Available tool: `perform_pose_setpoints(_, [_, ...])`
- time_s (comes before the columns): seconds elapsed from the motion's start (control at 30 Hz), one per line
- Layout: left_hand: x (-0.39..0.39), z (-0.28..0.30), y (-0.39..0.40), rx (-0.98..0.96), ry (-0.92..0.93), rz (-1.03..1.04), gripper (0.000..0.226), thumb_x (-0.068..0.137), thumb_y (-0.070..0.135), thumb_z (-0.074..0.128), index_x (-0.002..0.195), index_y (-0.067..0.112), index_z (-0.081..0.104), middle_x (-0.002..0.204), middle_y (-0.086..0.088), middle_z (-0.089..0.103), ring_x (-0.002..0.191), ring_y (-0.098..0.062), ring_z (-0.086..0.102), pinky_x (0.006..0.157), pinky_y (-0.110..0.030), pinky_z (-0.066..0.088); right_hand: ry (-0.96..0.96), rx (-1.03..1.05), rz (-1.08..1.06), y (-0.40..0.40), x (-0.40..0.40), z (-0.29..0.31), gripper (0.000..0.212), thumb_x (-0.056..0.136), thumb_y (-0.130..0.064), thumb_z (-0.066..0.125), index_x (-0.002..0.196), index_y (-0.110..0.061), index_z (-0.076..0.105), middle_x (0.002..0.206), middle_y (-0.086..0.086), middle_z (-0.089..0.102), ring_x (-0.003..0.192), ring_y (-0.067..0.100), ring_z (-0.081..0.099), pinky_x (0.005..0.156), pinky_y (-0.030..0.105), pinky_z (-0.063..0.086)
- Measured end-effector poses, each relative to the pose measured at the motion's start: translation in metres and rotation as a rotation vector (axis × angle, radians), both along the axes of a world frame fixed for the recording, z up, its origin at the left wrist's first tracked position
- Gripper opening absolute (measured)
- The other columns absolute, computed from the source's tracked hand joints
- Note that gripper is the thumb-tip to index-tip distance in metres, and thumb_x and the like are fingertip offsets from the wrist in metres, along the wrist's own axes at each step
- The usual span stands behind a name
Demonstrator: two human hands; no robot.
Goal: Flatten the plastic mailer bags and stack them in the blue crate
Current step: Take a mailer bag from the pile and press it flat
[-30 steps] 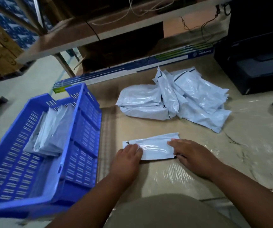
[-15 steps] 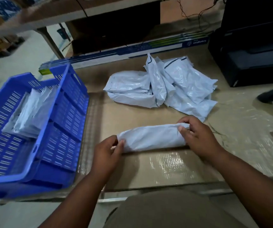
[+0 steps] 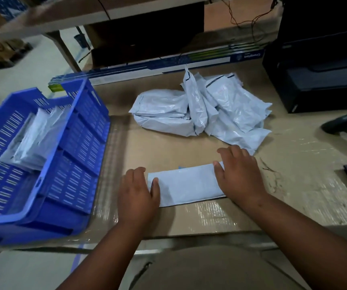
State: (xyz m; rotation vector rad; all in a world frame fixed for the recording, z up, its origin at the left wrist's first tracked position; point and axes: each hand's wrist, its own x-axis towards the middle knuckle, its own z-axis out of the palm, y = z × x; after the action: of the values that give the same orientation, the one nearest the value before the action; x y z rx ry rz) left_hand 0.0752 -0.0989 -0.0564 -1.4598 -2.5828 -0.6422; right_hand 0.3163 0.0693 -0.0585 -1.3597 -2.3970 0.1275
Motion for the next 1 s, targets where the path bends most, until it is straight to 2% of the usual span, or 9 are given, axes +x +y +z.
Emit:
perform_pose_setpoints(0.1, [0.024,0.001,0.010,0.065,0.119,-0.261,0.034,0.099,0.030,0.058,0.125,0.008,0.061,0.122,-0.011,0.061,0.109,-0.035,0.056,0.095,-0.048,0.048,0.007,0.053,0.223,-0.013,0.000,0.004,0.043,0.104,-0.036,0.048,0.140,-0.015,0.058,0.145,0.009,0.053,0.133,0.032,0.049,0.115,0.051,0.037])
perform_pose_setpoints(0.2, [0.056,-0.025,0.028,0.073,0.120,-0.518,0.041,0.098,0.017,0.058,0.135,0.000,0.063,0.140,-0.019,0.061,0.131,-0.036,0.055,0.112,-0.047,0.045,-0.161,-0.021,0.354,-0.021,-0.002,-0.007,0.053,0.107,-0.039,0.039,0.152,-0.014,0.049,0.164,0.010,0.039,0.153,0.029,0.034,0.128,0.055,0.020])
perform_pose_setpoints(0.27, [0.068,-0.040,0.044,0.039,0.085,-0.567,0.043,0.102,0.017,0.051,0.139,-0.002,0.060,0.145,-0.022,0.058,0.139,-0.037,0.051,0.118,-0.049,0.040,-0.244,-0.085,0.345,-0.020,-0.004,-0.016,0.060,0.106,-0.043,0.029,0.156,-0.013,0.043,0.169,0.011,0.032,0.158,0.028,0.025,0.130,0.053,0.015])
perform_pose_setpoints(0.33, [0.073,-0.044,0.057,-0.079,0.069,-0.543,0.049,0.106,0.025,0.043,0.146,-0.001,0.053,0.154,-0.021,0.050,0.148,-0.037,0.042,0.121,-0.051,0.034,-0.300,-0.133,0.351,-0.016,-0.004,-0.023,0.065,0.106,-0.046,0.021,0.162,-0.014,0.032,0.173,0.009,0.024,0.161,0.025,0.018,0.131,0.050,0.012])
perform_pose_setpoints(0.43, [0.075,-0.045,0.063,-0.203,0.083,-0.491,0.062,0.105,0.035,0.031,0.159,0.006,0.040,0.168,-0.014,0.034,0.158,-0.031,0.026,0.128,-0.050,0.024,-0.333,-0.150,0.367,-0.013,-0.004,-0.031,0.068,0.107,-0.046,0.019,0.166,-0.015,0.020,0.175,0.007,0.014,0.162,0.022,0.009,0.131,0.050,0.010])
perform_pose_setpoints(0.57, [0.076,-0.048,0.062,-0.224,0.094,-0.481,0.068,0.102,0.039,0.030,0.163,0.011,0.033,0.172,-0.009,0.026,0.161,-0.025,0.019,0.129,-0.049,0.020,-0.330,-0.158,0.345,-0.016,-0.005,-0.033,0.071,0.104,-0.048,0.022,0.167,-0.016,0.019,0.176,0.007,0.009,0.163,0.023,0.005,0.130,0.053,0.009])
perform_pose_setpoints(0.77, [0.075,-0.048,0.063,-0.244,0.101,-0.487,0.070,0.101,0.038,0.032,0.165,0.010,0.029,0.173,-0.011,0.021,0.161,-0.025,0.016,0.129,-0.049,0.018,-0.341,-0.170,0.348,-0.014,-0.008,-0.036,0.072,0.104,-0.048,0.023,0.168,-0.016,0.015,0.177,0.008,0.005,0.163,0.025,0.002,0.131,0.052,0.008])
perform_pose_setpoints(1.0, [0.072,-0.046,0.063,-0.294,0.114,-0.511,0.070,0.104,0.040,0.026,0.167,0.010,0.021,0.175,-0.009,0.012,0.163,-0.021,0.006,0.130,-0.048,0.014,-0.345,-0.179,0.349,-0.012,-0.008,-0.032,0.072,0.103,-0.049,0.019,0.169,-0.020,0.011,0.177,0.003,0.000,0.163,0.023,-0.002,0.129,0.057,0.007])
